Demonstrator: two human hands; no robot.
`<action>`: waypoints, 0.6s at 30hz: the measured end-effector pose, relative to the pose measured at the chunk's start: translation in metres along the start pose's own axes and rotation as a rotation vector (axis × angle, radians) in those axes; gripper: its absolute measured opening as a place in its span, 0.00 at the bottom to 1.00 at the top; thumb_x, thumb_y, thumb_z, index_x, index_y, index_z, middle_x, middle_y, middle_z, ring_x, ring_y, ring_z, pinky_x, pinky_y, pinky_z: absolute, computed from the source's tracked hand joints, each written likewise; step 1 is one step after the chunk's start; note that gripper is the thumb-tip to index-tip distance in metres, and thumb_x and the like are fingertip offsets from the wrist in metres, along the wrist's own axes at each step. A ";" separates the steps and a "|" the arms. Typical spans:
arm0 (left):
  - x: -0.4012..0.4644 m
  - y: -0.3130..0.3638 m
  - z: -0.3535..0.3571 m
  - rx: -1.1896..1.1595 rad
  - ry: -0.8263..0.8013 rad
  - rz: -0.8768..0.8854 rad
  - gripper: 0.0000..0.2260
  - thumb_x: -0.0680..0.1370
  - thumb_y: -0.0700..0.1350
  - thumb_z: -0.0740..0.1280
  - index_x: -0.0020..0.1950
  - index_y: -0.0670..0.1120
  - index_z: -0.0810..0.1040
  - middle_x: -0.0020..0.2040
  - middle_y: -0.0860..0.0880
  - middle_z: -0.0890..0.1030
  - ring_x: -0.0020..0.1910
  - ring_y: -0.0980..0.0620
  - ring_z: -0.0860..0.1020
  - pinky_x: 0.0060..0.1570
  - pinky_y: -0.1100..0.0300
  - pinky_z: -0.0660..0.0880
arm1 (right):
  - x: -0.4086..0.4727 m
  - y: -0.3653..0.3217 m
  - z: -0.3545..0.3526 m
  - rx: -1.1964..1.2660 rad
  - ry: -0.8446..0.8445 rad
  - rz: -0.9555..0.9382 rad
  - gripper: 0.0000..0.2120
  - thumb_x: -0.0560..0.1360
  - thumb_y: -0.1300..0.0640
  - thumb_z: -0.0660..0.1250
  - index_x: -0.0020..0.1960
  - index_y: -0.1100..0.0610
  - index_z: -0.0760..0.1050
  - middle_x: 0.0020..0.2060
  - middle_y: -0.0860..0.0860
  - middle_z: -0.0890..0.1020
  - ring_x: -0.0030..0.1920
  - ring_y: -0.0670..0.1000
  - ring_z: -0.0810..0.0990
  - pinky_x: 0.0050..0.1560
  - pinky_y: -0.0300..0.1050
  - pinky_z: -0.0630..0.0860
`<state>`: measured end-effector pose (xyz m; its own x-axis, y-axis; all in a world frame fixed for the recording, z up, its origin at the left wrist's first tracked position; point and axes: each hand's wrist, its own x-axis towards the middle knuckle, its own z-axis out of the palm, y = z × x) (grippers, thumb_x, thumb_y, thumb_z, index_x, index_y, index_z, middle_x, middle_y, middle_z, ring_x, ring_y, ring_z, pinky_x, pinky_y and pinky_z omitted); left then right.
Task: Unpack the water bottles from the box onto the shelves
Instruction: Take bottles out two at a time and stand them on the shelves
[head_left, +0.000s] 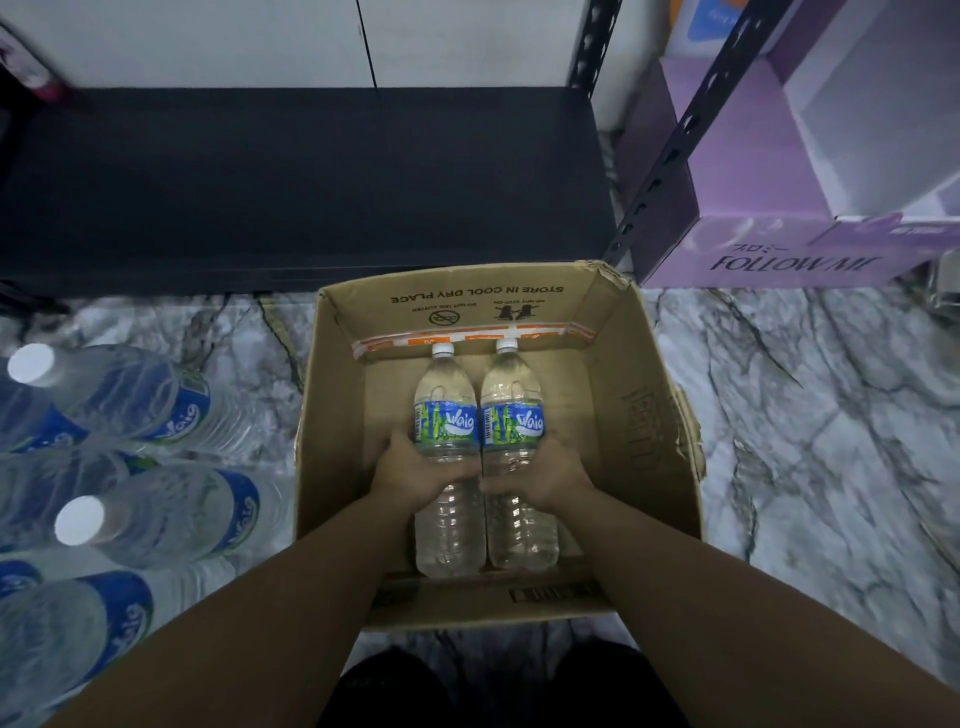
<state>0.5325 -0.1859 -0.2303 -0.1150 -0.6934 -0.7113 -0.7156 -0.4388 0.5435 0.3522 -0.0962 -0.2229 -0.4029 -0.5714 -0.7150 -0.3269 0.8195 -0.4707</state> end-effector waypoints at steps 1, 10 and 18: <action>0.002 -0.001 0.000 -0.022 -0.006 -0.020 0.38 0.55 0.58 0.88 0.60 0.46 0.81 0.51 0.51 0.87 0.47 0.52 0.86 0.50 0.53 0.84 | 0.001 0.000 0.000 0.000 -0.005 0.008 0.32 0.55 0.43 0.89 0.55 0.50 0.82 0.47 0.46 0.86 0.50 0.47 0.85 0.41 0.36 0.77; -0.060 0.028 -0.026 -0.191 -0.015 -0.027 0.18 0.64 0.44 0.86 0.50 0.47 0.85 0.45 0.50 0.88 0.41 0.55 0.85 0.34 0.64 0.77 | -0.047 -0.008 -0.040 0.074 -0.026 0.026 0.21 0.61 0.50 0.86 0.50 0.52 0.83 0.45 0.47 0.87 0.45 0.48 0.86 0.43 0.40 0.81; -0.154 0.076 -0.080 -0.358 -0.098 -0.039 0.12 0.68 0.41 0.84 0.48 0.43 0.87 0.37 0.49 0.88 0.34 0.52 0.87 0.32 0.64 0.79 | -0.135 -0.038 -0.104 0.208 -0.044 -0.078 0.15 0.62 0.49 0.84 0.46 0.51 0.88 0.41 0.48 0.90 0.44 0.49 0.89 0.52 0.53 0.86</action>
<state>0.5514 -0.1581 -0.0435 -0.1707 -0.6218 -0.7643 -0.4360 -0.6479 0.6246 0.3305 -0.0548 -0.0548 -0.3444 -0.6346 -0.6919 -0.1708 0.7670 -0.6185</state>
